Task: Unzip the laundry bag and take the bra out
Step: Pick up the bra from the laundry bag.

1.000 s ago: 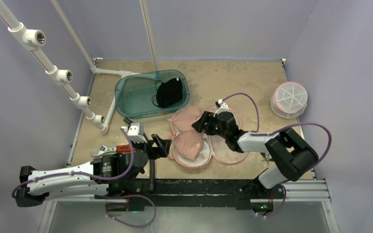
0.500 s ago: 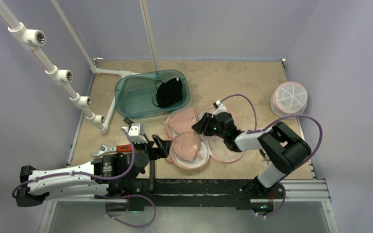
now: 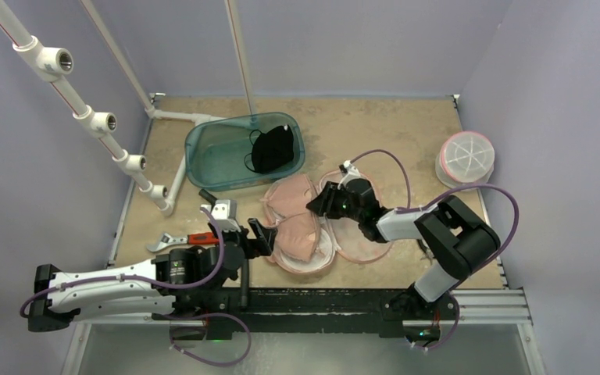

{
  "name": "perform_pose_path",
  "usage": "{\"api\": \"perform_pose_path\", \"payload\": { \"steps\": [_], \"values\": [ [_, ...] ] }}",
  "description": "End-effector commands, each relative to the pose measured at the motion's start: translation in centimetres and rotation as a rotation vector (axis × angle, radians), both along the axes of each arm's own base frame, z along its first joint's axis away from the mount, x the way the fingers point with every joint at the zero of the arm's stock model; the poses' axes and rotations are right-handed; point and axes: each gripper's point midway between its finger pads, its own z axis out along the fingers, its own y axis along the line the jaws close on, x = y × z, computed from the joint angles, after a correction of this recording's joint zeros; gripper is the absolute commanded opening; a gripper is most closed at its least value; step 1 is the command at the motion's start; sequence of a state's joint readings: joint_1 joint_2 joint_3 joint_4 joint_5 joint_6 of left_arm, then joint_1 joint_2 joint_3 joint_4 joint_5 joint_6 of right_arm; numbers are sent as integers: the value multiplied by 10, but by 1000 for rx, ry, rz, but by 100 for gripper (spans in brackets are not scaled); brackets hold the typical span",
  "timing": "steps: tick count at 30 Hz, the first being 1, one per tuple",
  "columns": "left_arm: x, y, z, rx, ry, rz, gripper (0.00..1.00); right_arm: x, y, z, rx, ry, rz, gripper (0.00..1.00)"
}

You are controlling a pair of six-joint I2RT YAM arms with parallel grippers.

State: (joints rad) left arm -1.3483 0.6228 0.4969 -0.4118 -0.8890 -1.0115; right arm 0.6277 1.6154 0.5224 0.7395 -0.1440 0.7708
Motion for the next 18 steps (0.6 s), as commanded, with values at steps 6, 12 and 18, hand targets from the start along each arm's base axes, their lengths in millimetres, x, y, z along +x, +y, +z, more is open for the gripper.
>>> {"api": "perform_pose_path", "payload": {
  "steps": [6,12,18],
  "values": [
    [2,-3,-2,0,5,7,84,-6,11,17,31,-19,83,25],
    [2,-3,-1,4,1,11,84,-8,10,43,42,-88,102,0],
    [3,-4,0,5,-2,12,84,-13,3,77,44,-232,137,0]
  ]
}}
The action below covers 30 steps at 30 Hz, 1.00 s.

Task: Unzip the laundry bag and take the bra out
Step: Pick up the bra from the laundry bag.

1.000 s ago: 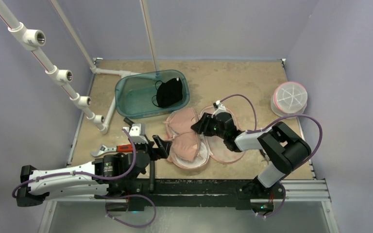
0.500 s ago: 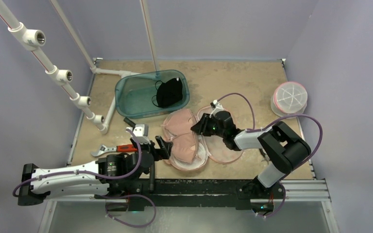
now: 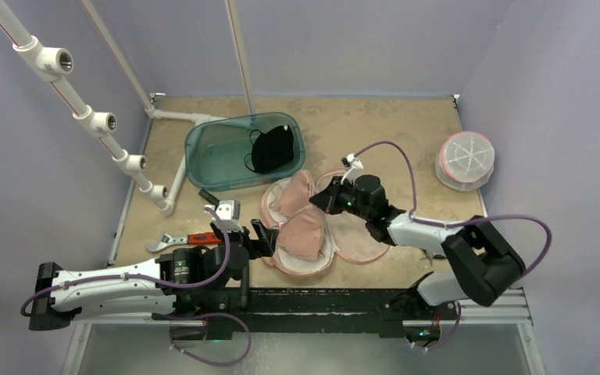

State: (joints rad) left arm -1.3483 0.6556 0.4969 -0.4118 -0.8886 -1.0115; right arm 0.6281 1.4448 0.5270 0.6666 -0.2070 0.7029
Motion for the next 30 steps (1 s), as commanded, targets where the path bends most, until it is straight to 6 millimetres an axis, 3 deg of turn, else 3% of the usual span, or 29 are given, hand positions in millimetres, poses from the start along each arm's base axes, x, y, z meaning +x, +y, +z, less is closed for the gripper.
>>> {"api": "perform_pose_path", "payload": {
  "steps": [1,5,13,17,19,22,25,30],
  "values": [
    [3,-2,7,-28,-10,13,84,-7,-2,30,10,-138,58,0],
    [3,-3,6,-32,-12,16,84,-14,-5,33,-1,-169,92,0],
    [3,-6,2,-26,-4,11,84,-24,-28,-6,-90,-54,9,1],
    [2,-9,0,-27,0,5,84,-27,-35,-13,-107,-25,-23,39],
    [2,-9,-2,-22,3,3,84,-26,-40,-14,-126,-16,-48,52],
    [2,-9,-3,-21,7,2,84,-25,-51,-16,-147,-7,-94,63],
    [1,-9,-4,-23,6,1,84,-27,-56,-18,-129,3,-104,67],
    [1,-10,-4,-31,4,-4,84,-33,-46,-8,9,-5,-14,73]
  ]
}}
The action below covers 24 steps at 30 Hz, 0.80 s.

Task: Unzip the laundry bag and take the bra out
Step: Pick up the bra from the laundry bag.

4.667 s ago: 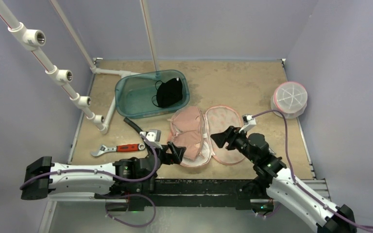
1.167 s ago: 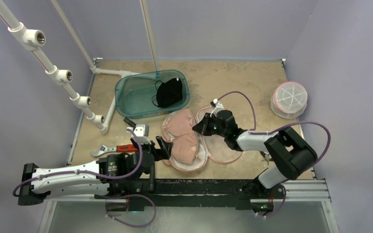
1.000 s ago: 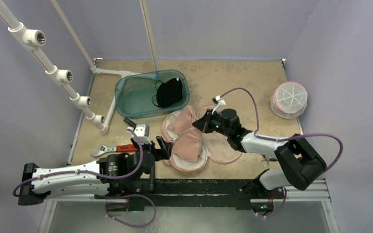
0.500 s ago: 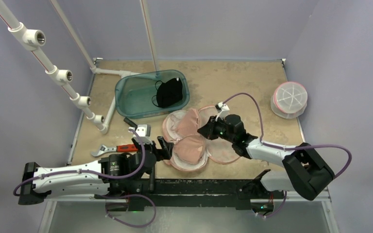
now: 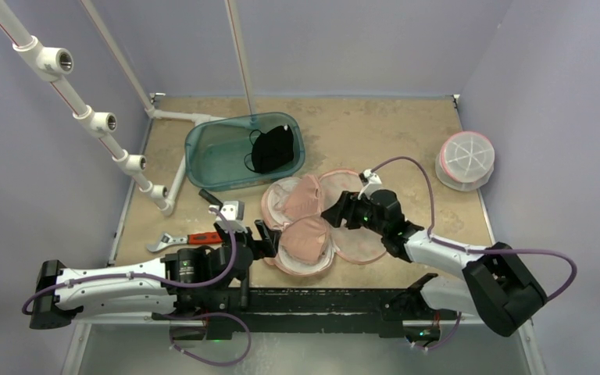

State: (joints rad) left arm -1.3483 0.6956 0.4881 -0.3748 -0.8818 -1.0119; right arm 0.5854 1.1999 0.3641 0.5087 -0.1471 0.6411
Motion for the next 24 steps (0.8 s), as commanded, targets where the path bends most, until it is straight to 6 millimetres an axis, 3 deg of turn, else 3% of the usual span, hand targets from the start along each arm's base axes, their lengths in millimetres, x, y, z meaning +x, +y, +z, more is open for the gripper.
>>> {"api": "perform_pose_path", "payload": {
  "steps": [1,10,17,24],
  "values": [
    [1,-5,3,-43,-2,0,84,-4,11,14,139,-15,78,73],
    [1,-2,9,-50,-10,0,84,0,33,37,250,-32,187,75],
    [0,-2,8,-59,-7,1,84,18,36,12,150,45,165,72],
    [1,-2,9,-62,-4,6,84,29,42,5,144,61,162,56]
  ]
}}
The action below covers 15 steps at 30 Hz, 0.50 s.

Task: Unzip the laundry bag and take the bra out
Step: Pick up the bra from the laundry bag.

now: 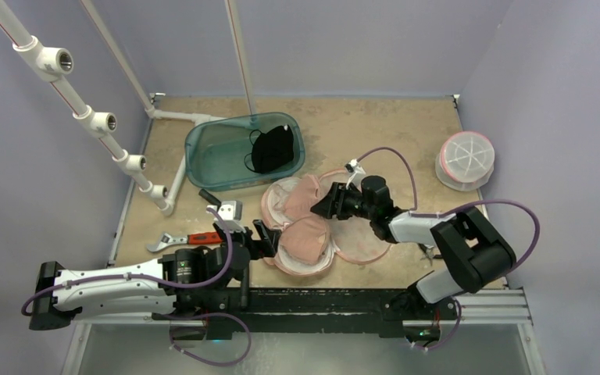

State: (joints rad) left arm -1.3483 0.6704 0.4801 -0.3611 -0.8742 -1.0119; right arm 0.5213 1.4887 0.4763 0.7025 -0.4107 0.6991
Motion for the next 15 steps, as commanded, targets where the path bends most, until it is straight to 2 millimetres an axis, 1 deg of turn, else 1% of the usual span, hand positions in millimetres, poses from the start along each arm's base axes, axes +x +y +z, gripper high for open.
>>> {"api": "perform_pose_path", "payload": {
  "steps": [1,5,9,11,13,15],
  "values": [
    [2,-1,5,-30,-2,14,84,10,7,9,10,-25,18,53],
    [2,0,7,-34,-4,17,84,10,12,12,25,-23,39,41],
    [2,0,9,-31,-6,16,84,8,15,24,50,-42,64,21],
    [2,1,10,-32,-6,19,84,4,15,36,65,-60,77,11],
    [2,1,14,-37,-9,19,84,1,14,51,79,-90,87,0],
    [3,3,18,-38,-16,21,83,-4,13,67,85,-121,101,0]
  ]
}}
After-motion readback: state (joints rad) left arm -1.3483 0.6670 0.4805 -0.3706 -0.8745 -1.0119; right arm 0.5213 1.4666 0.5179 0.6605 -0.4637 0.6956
